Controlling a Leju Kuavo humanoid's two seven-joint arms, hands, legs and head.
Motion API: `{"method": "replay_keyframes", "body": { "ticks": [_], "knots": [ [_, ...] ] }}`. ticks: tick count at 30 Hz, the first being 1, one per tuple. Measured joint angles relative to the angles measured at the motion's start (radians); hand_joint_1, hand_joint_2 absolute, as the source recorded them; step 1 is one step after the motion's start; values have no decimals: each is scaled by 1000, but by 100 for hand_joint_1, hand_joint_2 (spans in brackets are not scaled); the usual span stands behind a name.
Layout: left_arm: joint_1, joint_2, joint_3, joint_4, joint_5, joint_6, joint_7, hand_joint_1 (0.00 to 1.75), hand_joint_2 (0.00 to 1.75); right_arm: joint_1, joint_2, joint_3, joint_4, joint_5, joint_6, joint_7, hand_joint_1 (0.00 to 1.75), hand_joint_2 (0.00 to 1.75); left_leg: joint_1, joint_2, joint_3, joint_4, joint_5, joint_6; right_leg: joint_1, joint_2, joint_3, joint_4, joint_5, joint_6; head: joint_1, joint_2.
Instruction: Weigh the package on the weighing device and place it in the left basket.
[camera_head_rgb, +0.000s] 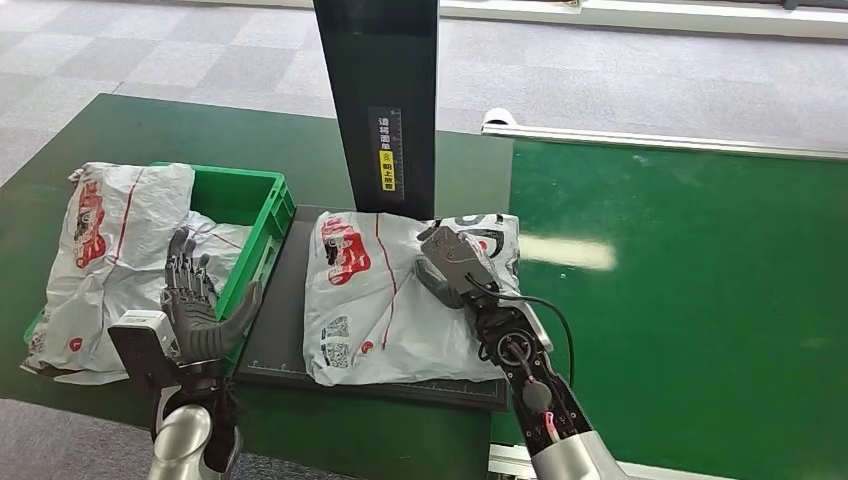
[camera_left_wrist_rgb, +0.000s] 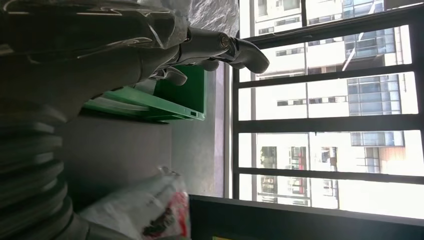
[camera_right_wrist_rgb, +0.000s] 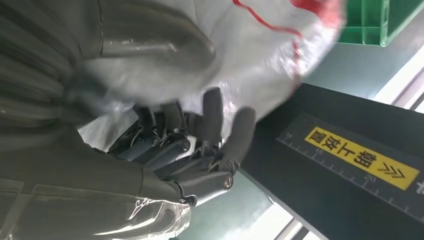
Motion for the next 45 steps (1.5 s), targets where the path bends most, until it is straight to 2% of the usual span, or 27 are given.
{"method": "replay_keyframes", "body": {
  "ticks": [8, 11, 16, 21, 25, 28, 34, 39, 45],
  "knots": [
    [21, 0, 13, -20, -6, 14, -2, 0, 175, 3, -5, 14, -36, -30, -51, -53, 0, 175, 0, 0, 0, 0, 0, 0, 0, 0, -1, 0, 0, 0, 0, 0],
    [32, -1, 14, -29, -19, 8, -11, 0, 175, 25, -14, 13, -104, -73, -64, -122, 0, 175, 0, 0, -1, 0, 0, 0, 0, 0, -2, 0, 0, 0, 0, 0],
    [42, -9, -21, -33, -81, -47, -2, 0, 175, 99, -37, -15, -303, -178, -115, -280, 0, 175, 0, 0, -1, 0, 0, 0, 0, 0, -2, 0, 0, 0, 0, 0],
    [24, -17, -95, 5, -183, -61, 26, 0, 175, 178, -51, -78, -534, -215, -225, -357, 0, 175, -1, 0, -1, 1, 0, 0, -1, 0, -3, -1, 0, 0, 0, 0],
    [-23, -27, -160, 98, -292, -10, 31, 0, 175, 257, -57, -115, -717, -200, -300, -386, 0, 175, -1, 0, -1, 0, -1, 0, -1, 0, -3, -1, 0, 0, 0, 0],
    [-69, -37, -207, 185, -396, 63, 32, 0, 175, 317, -62, -124, -814, -193, -324, -408, 0, 175, -1, 0, -1, 0, -1, 0, -1, 0, -3, -1, 0, 0, 0, 0],
    [-181, -66, -290, 376, -629, 242, 86, 0, 175, 376, -69, -126, -901, -194, -344, -432, 0, 175, -1, 0, -1, 0, -1, 0, -1, 0, -2, -1, 0, 0, 0, 0],
    [-227, -80, -326, 468, -661, 264, 102, 0, 175, 388, -71, -126, -922, -194, -344, -433, 0, 175, -1, 1, -1, 1, -1, 0, -1, 1, -2, -1, 0, 1, 0, 0],
    [-247, -83, -339, 514, -673, 268, 105, 0, 175, 391, -74, -127, -928, -195, -347, -433, 0, 175, -1, 1, -1, 0, -1, 0, -1, 1, -3, -1, 0, 0, 0, 0]
  ]
}}
